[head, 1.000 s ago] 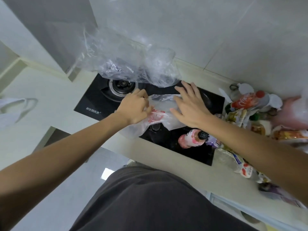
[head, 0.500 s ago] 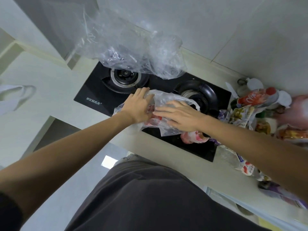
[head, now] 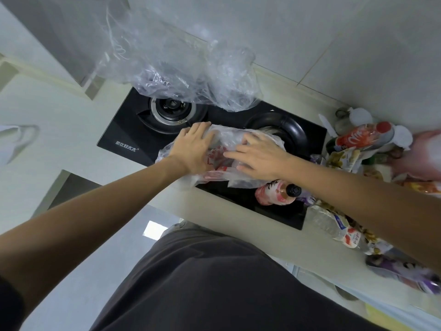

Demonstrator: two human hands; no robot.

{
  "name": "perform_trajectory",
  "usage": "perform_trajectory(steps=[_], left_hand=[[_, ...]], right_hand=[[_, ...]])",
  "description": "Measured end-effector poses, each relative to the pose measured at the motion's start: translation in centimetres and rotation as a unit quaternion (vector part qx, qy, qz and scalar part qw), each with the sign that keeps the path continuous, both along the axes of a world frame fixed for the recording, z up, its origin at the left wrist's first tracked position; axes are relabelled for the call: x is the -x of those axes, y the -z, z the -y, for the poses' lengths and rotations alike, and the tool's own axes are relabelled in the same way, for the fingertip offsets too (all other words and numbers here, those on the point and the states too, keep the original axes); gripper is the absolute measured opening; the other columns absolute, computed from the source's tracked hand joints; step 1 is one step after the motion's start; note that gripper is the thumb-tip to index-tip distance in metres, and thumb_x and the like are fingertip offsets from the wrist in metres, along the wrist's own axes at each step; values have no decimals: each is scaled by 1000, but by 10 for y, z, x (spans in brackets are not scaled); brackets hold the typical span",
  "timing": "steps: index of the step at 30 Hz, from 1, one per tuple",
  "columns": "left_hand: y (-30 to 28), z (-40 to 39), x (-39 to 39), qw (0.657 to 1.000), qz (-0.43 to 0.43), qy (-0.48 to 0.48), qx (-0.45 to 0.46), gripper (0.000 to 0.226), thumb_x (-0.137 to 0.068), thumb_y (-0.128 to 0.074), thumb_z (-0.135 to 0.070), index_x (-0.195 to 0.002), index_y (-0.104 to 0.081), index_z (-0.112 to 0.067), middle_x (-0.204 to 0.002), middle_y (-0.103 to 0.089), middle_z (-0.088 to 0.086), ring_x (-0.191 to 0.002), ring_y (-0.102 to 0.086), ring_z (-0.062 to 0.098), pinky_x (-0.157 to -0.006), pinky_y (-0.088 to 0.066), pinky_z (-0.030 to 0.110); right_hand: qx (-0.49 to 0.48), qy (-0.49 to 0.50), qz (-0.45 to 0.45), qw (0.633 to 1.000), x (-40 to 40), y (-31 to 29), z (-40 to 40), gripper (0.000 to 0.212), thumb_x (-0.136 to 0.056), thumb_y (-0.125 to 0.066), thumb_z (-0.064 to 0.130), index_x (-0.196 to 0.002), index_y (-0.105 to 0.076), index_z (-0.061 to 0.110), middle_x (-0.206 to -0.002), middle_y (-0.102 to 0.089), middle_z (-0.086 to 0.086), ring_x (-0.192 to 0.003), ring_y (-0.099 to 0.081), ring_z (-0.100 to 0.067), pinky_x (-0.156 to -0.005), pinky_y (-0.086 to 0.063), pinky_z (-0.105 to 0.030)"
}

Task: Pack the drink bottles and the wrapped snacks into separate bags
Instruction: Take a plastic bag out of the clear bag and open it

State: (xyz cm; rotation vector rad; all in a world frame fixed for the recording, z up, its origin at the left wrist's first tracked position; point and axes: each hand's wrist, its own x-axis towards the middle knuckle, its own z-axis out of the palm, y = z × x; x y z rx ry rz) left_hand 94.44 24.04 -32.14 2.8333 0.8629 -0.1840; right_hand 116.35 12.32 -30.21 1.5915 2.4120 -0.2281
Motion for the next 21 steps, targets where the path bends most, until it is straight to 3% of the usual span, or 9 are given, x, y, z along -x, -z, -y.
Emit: perform_trajectory(steps=[3,7,10,13,15,17,19,21], left_hand=[[1,-5,2,1000,-3,-9,-24,92,-80,-63,-68,-149,-35,-13,-159,-30,11,-144,-30,29,-116,-29,46],[4,-15,10,999,-19,-16,-39,100,-73,-59,-78,-144,-44,-10,-156,-34,12,-144,-31,30,-119,-27,48],[5,-26,17,998,-40,-35,-41,110,-67,-61,-81,-149,-37,-12,-152,-36,11,-142,-32,30,-119,-27,49],[7,-38,26,996,-59,-67,-30,108,-65,-66,-80,-146,-41,-13,-151,-35,11,-143,-30,29,-120,-26,48],[8,-42,31,993,-82,-75,-34,105,-63,-63,-85,-139,-51,-13,-155,-32,13,-146,-26,31,-121,-24,51],[5,-41,31,993,-87,-65,-41,97,-68,-62,-83,-135,-56,-13,-160,-26,17,-150,-20,34,-122,-21,53],[0,-37,29,997,-48,-32,-60,83,-75,-70,-70,-134,-58,-13,-162,-25,20,-152,-18,37,-124,-17,54],[-8,-31,27,993,19,36,-109,65,-80,-75,-51,-128,-59,-10,-158,-31,24,-150,-23,40,-124,-16,54]], right_hand=[[-22,30,35,999,-18,-4,2,59,-101,-24,58,-122,-66,21,-106,-66,4,-105,-46,-23,-94,-44,-41],[-27,67,65,995,-46,-7,8,75,-101,-20,65,-91,-77,15,-97,-67,-2,-107,-51,-25,-97,-44,-44],[-11,101,98,990,-62,-8,9,88,-102,-11,64,-83,-79,11,-97,-69,-5,-108,-54,-26,-101,-43,-45],[23,152,103,983,-73,-8,7,97,-98,-1,68,-80,-75,8,-89,-59,-4,-104,-55,-27,-100,-43,-44],[34,154,105,982,-79,-6,7,89,-100,-11,66,-80,-74,6,-83,-56,-4,-99,-56,-28,-98,-44,-45],[7,122,90,988,-81,-2,8,65,-101,-37,55,-81,-75,7,-81,-63,-5,-95,-55,-28,-95,-44,-45],[-62,73,48,994,-78,0,10,34,-99,-60,37,-83,-73,9,-82,-66,-3,-92,-56,-28,-91,-44,-44],[-128,29,20,991,-74,1,12,10,-94,-69,20,-92,-70,10,-93,-66,-3,-98,-57,-29,-91,-43,-42]])
